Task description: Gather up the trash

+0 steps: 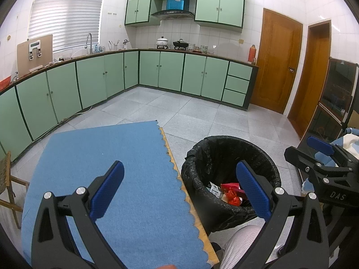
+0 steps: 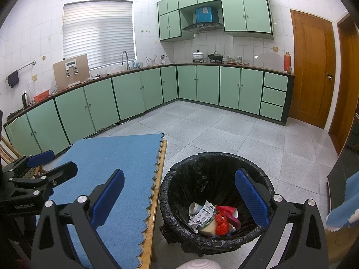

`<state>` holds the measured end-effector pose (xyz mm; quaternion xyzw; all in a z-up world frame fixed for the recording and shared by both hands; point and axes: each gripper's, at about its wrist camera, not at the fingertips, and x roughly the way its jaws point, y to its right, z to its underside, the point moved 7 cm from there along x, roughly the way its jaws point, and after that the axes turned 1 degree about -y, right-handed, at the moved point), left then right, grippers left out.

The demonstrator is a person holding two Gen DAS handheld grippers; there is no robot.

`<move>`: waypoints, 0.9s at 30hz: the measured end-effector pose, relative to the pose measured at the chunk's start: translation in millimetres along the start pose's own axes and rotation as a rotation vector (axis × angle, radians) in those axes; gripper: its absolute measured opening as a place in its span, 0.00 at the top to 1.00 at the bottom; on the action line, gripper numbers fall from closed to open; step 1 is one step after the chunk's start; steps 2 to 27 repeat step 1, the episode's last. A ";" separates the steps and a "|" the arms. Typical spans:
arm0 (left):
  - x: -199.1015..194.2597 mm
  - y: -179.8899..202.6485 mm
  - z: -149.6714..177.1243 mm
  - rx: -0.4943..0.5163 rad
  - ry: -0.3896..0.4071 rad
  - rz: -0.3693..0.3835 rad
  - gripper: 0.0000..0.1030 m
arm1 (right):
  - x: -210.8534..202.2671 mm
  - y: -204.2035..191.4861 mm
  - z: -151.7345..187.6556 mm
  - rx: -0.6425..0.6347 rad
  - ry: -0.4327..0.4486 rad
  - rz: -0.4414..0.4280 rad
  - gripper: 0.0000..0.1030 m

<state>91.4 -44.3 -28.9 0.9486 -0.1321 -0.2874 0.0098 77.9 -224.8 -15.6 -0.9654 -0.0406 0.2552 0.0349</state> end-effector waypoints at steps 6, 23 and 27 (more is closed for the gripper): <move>0.0 -0.4 0.1 0.000 0.000 0.000 0.06 | 0.3 -0.3 -0.1 0.000 -0.001 0.000 0.06; 0.0 -0.4 0.1 0.000 0.000 0.000 0.06 | 0.3 -0.3 -0.1 0.000 -0.001 0.000 0.06; 0.0 -0.4 0.1 0.000 0.000 0.000 0.06 | 0.3 -0.3 -0.1 0.000 -0.001 0.000 0.06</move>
